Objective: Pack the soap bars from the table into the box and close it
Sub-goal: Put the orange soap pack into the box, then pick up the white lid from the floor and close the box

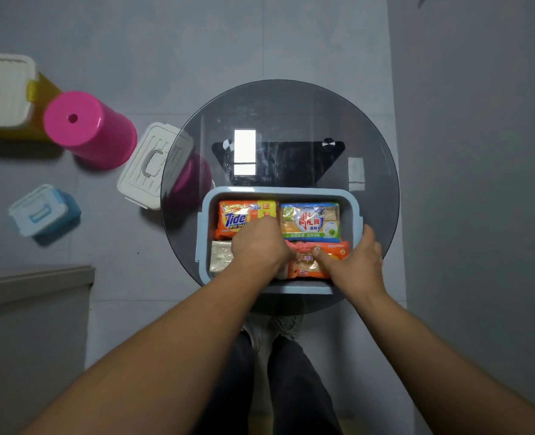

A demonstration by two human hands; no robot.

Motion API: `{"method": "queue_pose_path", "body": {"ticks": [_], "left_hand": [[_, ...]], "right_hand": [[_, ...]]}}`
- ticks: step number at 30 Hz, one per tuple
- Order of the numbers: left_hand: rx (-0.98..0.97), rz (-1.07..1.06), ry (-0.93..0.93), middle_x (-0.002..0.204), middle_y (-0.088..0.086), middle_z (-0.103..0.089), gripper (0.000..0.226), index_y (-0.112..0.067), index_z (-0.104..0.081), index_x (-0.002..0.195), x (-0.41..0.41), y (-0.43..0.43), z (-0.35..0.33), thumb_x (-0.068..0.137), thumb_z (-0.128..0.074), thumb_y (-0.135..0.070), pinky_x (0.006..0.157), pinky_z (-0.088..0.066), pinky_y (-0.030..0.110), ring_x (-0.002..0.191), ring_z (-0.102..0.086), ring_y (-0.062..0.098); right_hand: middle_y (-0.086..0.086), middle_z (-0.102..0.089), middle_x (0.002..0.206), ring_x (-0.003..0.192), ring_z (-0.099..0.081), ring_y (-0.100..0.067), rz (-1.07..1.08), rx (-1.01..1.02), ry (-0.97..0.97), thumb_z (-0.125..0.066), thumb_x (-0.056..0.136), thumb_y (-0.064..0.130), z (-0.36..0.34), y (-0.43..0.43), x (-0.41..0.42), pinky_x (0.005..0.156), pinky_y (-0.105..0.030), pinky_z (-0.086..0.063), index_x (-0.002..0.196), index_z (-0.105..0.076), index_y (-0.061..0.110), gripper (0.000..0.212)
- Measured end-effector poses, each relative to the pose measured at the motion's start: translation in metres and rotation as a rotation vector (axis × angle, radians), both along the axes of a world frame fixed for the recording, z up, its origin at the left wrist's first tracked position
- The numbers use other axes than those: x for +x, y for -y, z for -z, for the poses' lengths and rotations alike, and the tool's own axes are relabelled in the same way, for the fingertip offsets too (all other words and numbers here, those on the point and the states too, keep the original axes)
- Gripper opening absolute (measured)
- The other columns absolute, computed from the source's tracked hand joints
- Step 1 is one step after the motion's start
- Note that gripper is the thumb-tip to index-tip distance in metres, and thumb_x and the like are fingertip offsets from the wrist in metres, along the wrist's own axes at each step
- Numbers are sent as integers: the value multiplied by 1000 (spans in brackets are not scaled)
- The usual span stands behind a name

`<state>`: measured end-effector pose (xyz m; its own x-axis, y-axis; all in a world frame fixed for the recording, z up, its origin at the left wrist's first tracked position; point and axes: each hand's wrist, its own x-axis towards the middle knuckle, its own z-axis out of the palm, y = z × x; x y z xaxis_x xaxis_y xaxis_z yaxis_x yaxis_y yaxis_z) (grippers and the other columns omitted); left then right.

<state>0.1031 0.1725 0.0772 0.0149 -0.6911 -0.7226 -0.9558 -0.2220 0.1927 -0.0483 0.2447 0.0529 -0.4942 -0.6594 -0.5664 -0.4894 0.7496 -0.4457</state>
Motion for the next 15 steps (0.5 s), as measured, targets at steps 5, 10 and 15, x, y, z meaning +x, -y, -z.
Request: {"method": "queue_pose_path", "body": {"ticks": [5,10,15], "left_hand": [[96,-329,-407,66,4,-75,40,-14,-62,72,30,7,-11,77,-81,-50,69,-62,39,63,-73,20],[-81,-763,-713,69,10,-74,30,-7,-65,85,90,26,-38,94,-68,-36,59,-58,33,54,-65,16],[-280,-998,-686,77,8,-73,26,-8,-70,84,180,49,-18,95,-65,-31,64,-55,28,68,-67,16]], "right_hand": [[-12,-34,152,142,-32,-30,-101,-122,-63,-82,72,47,-24,17,3,112,-46,-37,153,-25,14,104],[-4,-45,140,132,-41,-21,-230,-289,-1,-72,83,47,-55,57,33,109,-40,-40,140,-46,18,70],[6,-61,116,102,-58,-4,-394,-326,189,-65,91,42,-71,115,98,88,-23,-47,115,-64,24,31]]}}
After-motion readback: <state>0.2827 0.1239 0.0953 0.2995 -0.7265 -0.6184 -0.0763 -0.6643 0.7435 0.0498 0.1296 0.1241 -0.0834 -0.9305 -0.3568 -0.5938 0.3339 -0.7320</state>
